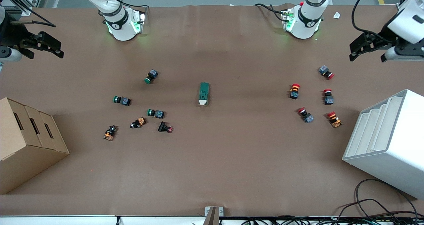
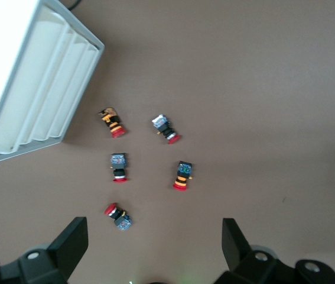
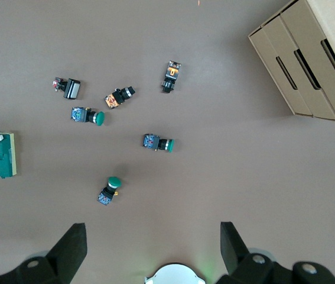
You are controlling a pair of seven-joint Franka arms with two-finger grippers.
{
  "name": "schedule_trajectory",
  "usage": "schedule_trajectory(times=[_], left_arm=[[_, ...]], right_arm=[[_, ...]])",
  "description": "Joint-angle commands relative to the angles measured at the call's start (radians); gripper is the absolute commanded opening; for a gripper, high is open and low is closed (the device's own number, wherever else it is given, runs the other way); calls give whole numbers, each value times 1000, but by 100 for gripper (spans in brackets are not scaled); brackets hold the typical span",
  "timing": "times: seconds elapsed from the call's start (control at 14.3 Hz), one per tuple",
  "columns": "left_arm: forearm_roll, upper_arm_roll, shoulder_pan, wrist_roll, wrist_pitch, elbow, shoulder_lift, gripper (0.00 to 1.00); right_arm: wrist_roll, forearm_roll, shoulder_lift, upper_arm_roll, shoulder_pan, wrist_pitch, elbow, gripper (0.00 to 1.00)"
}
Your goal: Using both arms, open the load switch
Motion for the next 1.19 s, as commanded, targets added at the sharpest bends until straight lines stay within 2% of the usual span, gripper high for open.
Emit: schedule_trajectory(times=[0.0, 0.42, 0.56, 0.7, 0.91, 1.12], left_arm=[[2, -91, -36, -114, -5, 27, 45, 100], [20, -418, -42, -599, 134, 26, 174, 100], [69, -495, -89, -748, 183, 12, 220, 100], [182, -503, -219, -915, 248, -19, 274, 100], [253, -503, -362, -1218, 389, -45, 354, 100], [530, -503, -522, -1554, 451, -83, 478, 100]], right_arm=[[-13, 1, 11, 2, -7, 1, 14, 100], [-13, 2, 89, 2, -5, 24, 25, 100], [-16, -1, 142, 2, -2, 50, 29, 100], [-19, -8, 191, 2, 0, 85, 34, 100], [-19, -24, 227, 4, 1, 89, 51, 100], [-19, -27, 263, 6, 19, 73, 43, 100]])
